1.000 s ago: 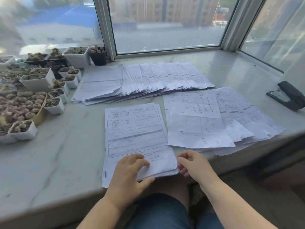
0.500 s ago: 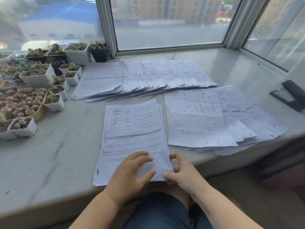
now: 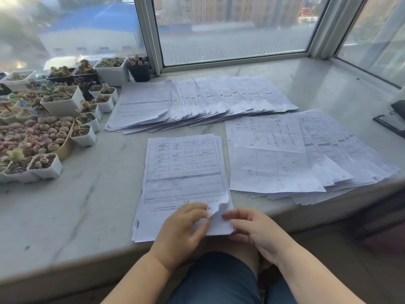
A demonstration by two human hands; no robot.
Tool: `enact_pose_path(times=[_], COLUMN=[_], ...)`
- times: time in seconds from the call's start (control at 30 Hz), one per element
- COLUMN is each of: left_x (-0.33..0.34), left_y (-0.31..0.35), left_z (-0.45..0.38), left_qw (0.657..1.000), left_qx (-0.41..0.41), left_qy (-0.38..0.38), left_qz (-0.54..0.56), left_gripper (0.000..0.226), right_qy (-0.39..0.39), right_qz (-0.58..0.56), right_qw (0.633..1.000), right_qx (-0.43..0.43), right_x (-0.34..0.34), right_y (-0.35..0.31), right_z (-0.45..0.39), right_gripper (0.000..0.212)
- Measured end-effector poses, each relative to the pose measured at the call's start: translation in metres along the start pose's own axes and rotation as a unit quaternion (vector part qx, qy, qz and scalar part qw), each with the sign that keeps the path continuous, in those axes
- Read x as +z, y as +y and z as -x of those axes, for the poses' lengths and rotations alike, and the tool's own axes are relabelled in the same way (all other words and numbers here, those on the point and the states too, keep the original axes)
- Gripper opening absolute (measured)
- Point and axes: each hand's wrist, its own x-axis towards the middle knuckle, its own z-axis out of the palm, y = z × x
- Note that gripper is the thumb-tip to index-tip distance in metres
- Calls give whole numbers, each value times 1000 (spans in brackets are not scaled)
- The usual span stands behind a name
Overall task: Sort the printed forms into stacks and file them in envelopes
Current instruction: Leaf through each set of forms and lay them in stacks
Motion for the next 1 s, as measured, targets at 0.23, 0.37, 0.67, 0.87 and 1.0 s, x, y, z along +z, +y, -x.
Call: enact_pose_path(times=[0.23,0.37,0.67,0.87,1.0], left_x=[6,4,-12,-9,-7], left_y=[4,3,-3,-2,-3], left_z=[1,0,-5,-3,-3], left_qw=[993,999,998,999,998], left_qx=[-46,2,-28,-11,-48], left_qy=[96,42,-43,-29,23], left_qz=[55,-2,38,26,19], left_gripper=[61,14,28,9,20], right_qy=[29,69,74,102,109], right_qz=[58,93,68,96,89], right_qw=[996,989,993,989,989], right_qx=[-64,-95,-65,-44,-35], right_x=[-1,7,14,20,21], right_y=[4,6,-1,-8,-11], right_z=[2,-1,-6,-10,-11], right_gripper=[43,45,17,18,23])
